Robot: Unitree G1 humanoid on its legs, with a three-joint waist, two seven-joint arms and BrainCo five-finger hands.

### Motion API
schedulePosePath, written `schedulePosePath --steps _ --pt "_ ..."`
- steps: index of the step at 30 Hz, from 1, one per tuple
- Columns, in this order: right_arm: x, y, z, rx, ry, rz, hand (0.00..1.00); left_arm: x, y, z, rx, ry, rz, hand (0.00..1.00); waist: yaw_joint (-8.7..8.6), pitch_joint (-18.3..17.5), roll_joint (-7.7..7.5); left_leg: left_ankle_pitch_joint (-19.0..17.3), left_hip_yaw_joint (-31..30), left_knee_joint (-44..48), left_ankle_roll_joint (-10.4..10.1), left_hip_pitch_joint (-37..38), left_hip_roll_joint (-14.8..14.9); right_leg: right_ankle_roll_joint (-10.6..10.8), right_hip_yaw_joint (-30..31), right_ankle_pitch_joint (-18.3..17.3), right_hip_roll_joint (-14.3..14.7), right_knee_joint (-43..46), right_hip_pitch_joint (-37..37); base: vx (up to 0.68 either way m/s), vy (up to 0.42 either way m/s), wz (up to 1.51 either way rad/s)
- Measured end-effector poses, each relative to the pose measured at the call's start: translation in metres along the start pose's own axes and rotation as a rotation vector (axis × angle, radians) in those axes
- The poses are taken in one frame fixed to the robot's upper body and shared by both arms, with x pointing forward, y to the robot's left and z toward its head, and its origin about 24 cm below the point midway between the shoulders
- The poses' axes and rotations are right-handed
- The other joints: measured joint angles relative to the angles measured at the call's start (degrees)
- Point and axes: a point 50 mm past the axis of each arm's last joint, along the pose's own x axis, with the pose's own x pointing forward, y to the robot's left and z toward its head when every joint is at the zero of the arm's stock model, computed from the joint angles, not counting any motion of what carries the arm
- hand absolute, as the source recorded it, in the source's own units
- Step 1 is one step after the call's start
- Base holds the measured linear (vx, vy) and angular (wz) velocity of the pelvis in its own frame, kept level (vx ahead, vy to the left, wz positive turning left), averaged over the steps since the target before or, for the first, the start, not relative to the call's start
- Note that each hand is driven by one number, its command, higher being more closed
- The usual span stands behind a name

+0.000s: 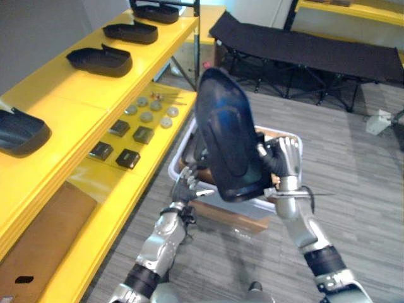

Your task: Walk over and take plastic housings, then place them on the shelf

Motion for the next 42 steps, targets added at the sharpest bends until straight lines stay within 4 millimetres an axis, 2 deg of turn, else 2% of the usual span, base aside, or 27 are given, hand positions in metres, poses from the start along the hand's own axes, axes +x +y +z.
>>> schedulePosePath --steps 7,13,18,21,23,28,31,42 --pt "0.017 -0.004 0.01 -0.033 -0.065 -0.035 1.0 0.007 -0.002 0.005 -0.045 -0.008 -0.005 0.0 -1.03 1.3 -1.07 0.06 0.18 0.33 -0.01 -0.98 0.29 -0.28 0.77 -0.18 0.2 0.69 -1.49 -0.01 -0.002 -0.02" --pt "0.018 -0.001 0.005 -0.06 -0.058 -0.033 1.0 0.008 -0.007 0.004 -0.164 0.024 -0.041 0.0 -1.35 1.59 -1.44 -0.15 0.18 0.86 0.18 -0.99 0.29 -0.32 0.84 -0.23 0.18 0.84 -1.39 0.0 0.0 0.0" --pt "0.019 -0.004 0.004 -0.067 -0.06 -0.047 1.0 0.011 -0.006 0.01 -0.104 -0.004 -0.003 0.0 -1.58 3.85 -1.33 -0.88 0.16 2.18 0.18 -0.95 0.39 -0.42 1.03 -0.43 0.16 1.14 -0.99 -0.03 0.004 -0.01" --pt "0.019 -0.004 0.004 -0.067 -0.058 -0.05 1.0 0.012 0.0 0.015 0.047 -0.066 0.091 0.0 -1.74 4.38 -1.3 -0.87 0.16 2.14 0.18 -1.05 0.42 -0.4 1.1 -0.43 0.17 1.29 -1.22 -0.01 0.002 0.0" --pt "0.021 -0.009 0.003 -0.068 -0.053 -0.072 1.0 0.013 0.012 0.022 0.114 -0.104 0.165 0.0 -1.74 4.38 -1.3 -0.86 0.16 2.14 0.16 -1.02 0.42 -0.4 1.1 -0.43 0.17 1.3 -1.18 0.0 0.0 0.0" --pt "0.021 -0.018 -0.007 -0.08 -0.015 -0.116 1.0 0.011 0.033 0.017 0.134 -0.073 0.233 0.0 -1.7 4.39 -1.29 -0.88 0.04 2.11 0.16 -1.07 0.41 -0.38 0.96 -0.43 0.16 1.3 -1.11 0.0 0.0 0.0" --pt "0.02 -0.019 -0.008 -0.083 -0.008 -0.118 1.0 0.009 0.038 0.012 0.07 -0.041 0.212 0.0 -1.71 4.47 -1.21 -0.89 -0.03 2.12 0.16 -1.12 0.41 -0.32 0.91 -0.48 0.15 1.3 -1.11 0.0 0.0 0.0" --pt "0.015 -0.016 -0.014 -0.094 0.015 -0.099 1.0 0.008 0.029 0.007 -0.234 0.011 0.026 0.0 -1.75 6.26 -0.17 -0.9 -0.27 2.12 0.17 -1.06 0.39 0.06 0.85 -1.14 -0.01 2.04 -1.18 -0.01 0.0 0.01"
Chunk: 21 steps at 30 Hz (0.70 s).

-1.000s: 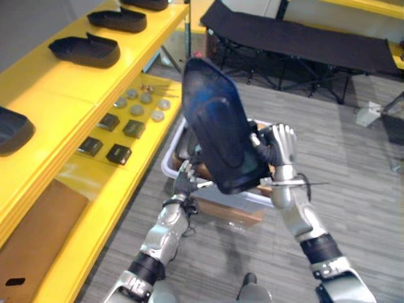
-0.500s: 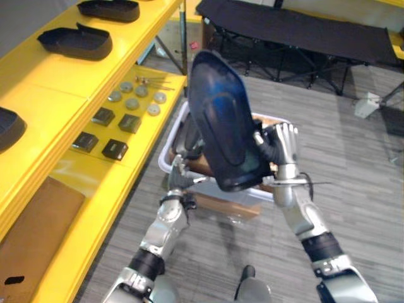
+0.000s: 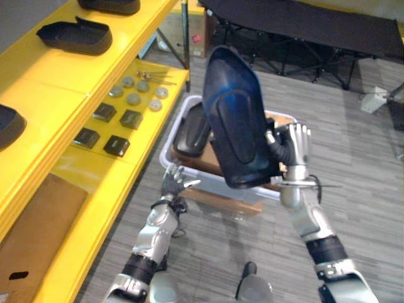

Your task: Walk over and take plastic housings, then place them on the shelf

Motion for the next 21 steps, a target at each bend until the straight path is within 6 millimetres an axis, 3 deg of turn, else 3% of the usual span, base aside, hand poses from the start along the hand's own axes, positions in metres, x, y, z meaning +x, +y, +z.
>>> schedulePosePath --steps 8,12,21 --pt "-0.003 0.004 -0.006 -0.032 0.011 0.031 1.0 -0.002 -0.018 0.01 -0.19 -0.024 -0.174 0.0 -0.1 0.61 1.03 -0.01 -0.08 0.02 0.01 -0.34 -0.06 0.03 -0.16 -0.02 -0.08 0.05 -0.21 0.0 0.0 0.0" --pt "0.001 0.003 -0.005 -0.035 0.001 0.028 1.0 -0.002 -0.019 0.009 -0.195 -0.02 -0.179 0.0 -0.24 1.09 1.86 -0.01 -0.1 0.03 0.01 -0.34 -0.06 0.04 -0.16 -0.12 -0.11 0.25 -0.29 0.0 0.0 0.0" --pt "0.006 0.011 0.002 -0.029 -0.029 0.07 1.0 -0.001 -0.027 0.012 -0.174 -0.031 -0.192 0.0 -0.66 1.15 1.97 0.01 -0.05 0.08 0.01 -0.82 -0.19 0.02 -0.05 -0.13 -0.32 0.86 -1.18 0.0 0.0 0.0"
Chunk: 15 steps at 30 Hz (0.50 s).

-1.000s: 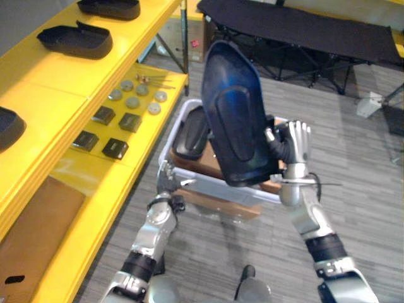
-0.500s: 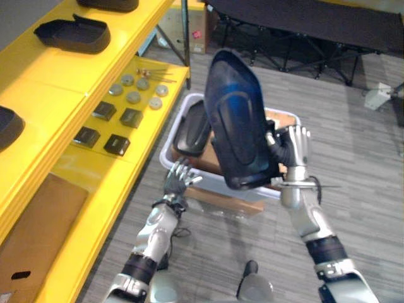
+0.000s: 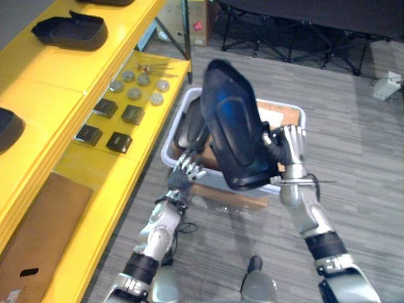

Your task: Walk over and take plastic housings, then place them on the shelf

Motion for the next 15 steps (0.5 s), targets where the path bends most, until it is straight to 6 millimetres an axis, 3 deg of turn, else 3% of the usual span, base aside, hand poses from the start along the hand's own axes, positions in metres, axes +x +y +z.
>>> schedulePosePath --steps 6,15 --pt "0.005 0.008 0.019 0.037 -0.088 0.039 1.0 0.005 -0.01 -0.002 0.037 0.009 -0.012 0.0 -0.08 0.22 0.39 0.0 -0.03 0.07 0.0 0.0 0.0 -0.06 0.0 -0.04 0.0 0.07 0.01 0.0 0.0 0.0" --pt "-0.006 0.033 0.039 0.082 -0.137 0.155 1.0 0.012 -0.014 -0.012 0.05 0.052 0.001 0.0 0.12 0.34 0.61 0.0 -0.2 0.17 0.0 -0.06 0.0 -0.04 -0.05 -0.28 -0.04 0.4 -0.02 0.0 0.0 0.0"
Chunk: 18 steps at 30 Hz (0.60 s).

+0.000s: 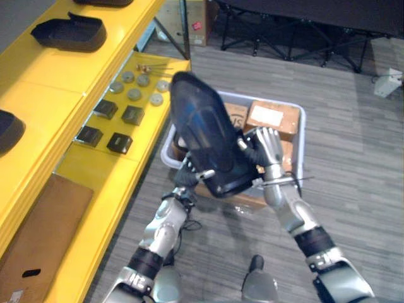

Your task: Walk over and take plastic housings, then place them on the shelf

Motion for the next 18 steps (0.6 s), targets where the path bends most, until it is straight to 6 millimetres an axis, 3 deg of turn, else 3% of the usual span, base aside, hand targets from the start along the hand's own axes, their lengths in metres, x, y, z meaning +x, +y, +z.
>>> schedulePosePath --steps 1,2,12,18 --pt "0.0 0.0 0.001 0.002 -0.001 0.001 1.0 0.0 0.001 -0.001 0.0 0.003 0.008 0.0 0.02 0.03 0.05 0.0 -0.05 0.0 0.0 -0.01 -0.01 0.0 -0.03 -0.06 -0.02 0.08 0.0 -0.01 0.0 0.03" --pt "0.0 0.001 0.001 0.003 -0.001 0.01 1.0 0.0 0.003 -0.002 -0.001 0.009 0.019 1.0 0.08 0.08 0.14 0.0 -0.17 0.01 0.0 -0.03 -0.04 -0.02 -0.14 -0.19 -0.08 0.27 -0.02 0.0 0.0 0.04" --pt "-0.008 0.016 0.004 0.094 0.047 0.028 1.0 0.0 0.006 0.0 0.0 -0.02 0.089 1.0 0.26 0.11 0.21 0.0 -1.28 0.25 0.01 -1.11 -0.5 0.0 -1.17 -0.6 -0.53 0.58 -0.18 0.0 0.003 0.06" --pt "-0.012 0.021 0.023 0.21 0.025 -0.021 1.0 -0.001 0.01 0.006 -0.012 -0.078 0.141 1.0 0.59 0.12 0.22 -0.02 -1.26 0.33 0.02 -1.09 -0.51 -0.04 -1.12 -0.67 -0.54 0.58 -0.17 0.0 0.0 0.0"
